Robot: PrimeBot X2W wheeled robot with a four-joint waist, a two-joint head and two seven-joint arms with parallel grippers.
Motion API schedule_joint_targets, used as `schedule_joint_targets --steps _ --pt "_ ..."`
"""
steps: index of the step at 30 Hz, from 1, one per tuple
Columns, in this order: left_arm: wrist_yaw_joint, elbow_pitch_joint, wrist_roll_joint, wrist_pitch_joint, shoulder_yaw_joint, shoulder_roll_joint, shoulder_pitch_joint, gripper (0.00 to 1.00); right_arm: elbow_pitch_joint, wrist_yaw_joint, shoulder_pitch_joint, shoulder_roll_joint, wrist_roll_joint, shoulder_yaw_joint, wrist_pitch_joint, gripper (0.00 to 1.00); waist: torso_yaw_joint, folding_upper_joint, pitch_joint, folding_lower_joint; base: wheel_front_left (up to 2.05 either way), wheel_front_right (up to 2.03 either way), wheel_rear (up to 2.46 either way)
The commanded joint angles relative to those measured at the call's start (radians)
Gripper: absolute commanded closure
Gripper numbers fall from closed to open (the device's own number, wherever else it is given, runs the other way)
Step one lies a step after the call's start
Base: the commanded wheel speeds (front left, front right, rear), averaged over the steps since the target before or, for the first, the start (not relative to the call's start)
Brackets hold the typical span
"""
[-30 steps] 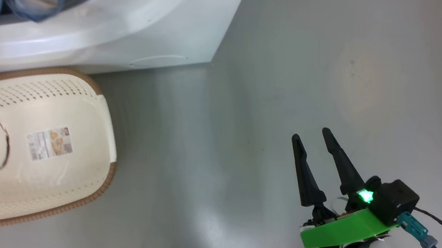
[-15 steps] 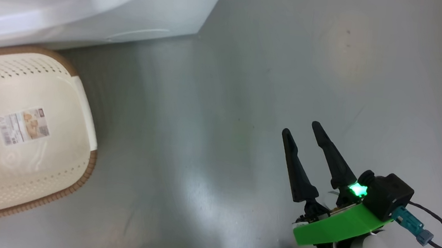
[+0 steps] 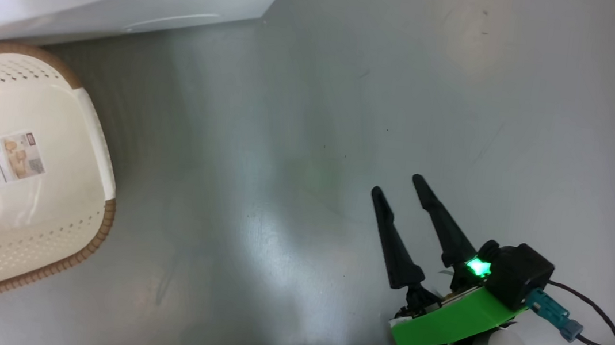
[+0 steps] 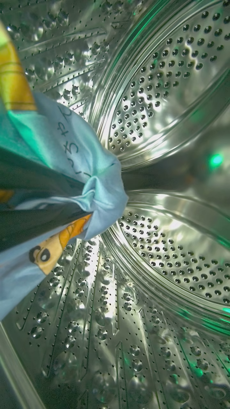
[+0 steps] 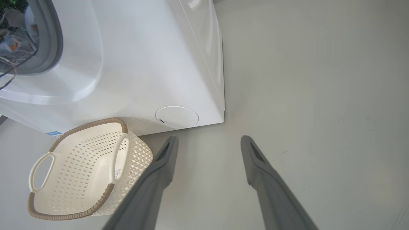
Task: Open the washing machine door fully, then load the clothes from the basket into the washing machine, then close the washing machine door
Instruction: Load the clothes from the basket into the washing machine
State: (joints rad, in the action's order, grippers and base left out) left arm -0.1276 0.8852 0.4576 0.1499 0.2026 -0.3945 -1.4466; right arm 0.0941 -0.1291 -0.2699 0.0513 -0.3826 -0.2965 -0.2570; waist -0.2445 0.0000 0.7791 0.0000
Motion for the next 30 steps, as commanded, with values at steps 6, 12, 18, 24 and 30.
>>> schedule_joint_targets --steps 6,12,18,24,30 --pt "-0.003 -0.05 -0.014 0.097 0.051 -0.094 -0.066 1.0 -0.014 -0.002 0.016 -0.001 -0.023 -0.056 -0.005 0.0 -0.026 0.0 0.027 0.0 0.0 0.0 0.0" --pt "-0.002 -0.192 -0.065 0.111 0.001 -0.118 -0.061 1.0 -0.015 -0.002 0.011 -0.001 -0.036 -0.065 -0.005 0.0 -0.036 0.0 0.043 0.0 0.0 0.0 0.0" --pt "0.001 -0.295 -0.119 0.112 -0.086 -0.093 0.026 1.0 -0.01 -0.002 0.006 -0.001 -0.035 -0.064 -0.005 0.0 -0.033 0.0 0.04 0.0 0.0 0.0 0.0" --pt "-0.001 -0.196 -0.108 0.112 -0.1 -0.069 0.04 1.0 -0.004 -0.002 0.004 -0.001 -0.032 -0.063 -0.005 0.0 -0.026 0.0 0.029 0.0 0.0 0.0 0.0" --pt "-0.003 -0.063 -0.08 0.1 -0.065 -0.057 0.015 1.0 0.0 -0.002 0.006 -0.001 -0.033 -0.06 -0.005 0.0 -0.025 0.0 0.021 0.0 0.0 0.0 0.0"
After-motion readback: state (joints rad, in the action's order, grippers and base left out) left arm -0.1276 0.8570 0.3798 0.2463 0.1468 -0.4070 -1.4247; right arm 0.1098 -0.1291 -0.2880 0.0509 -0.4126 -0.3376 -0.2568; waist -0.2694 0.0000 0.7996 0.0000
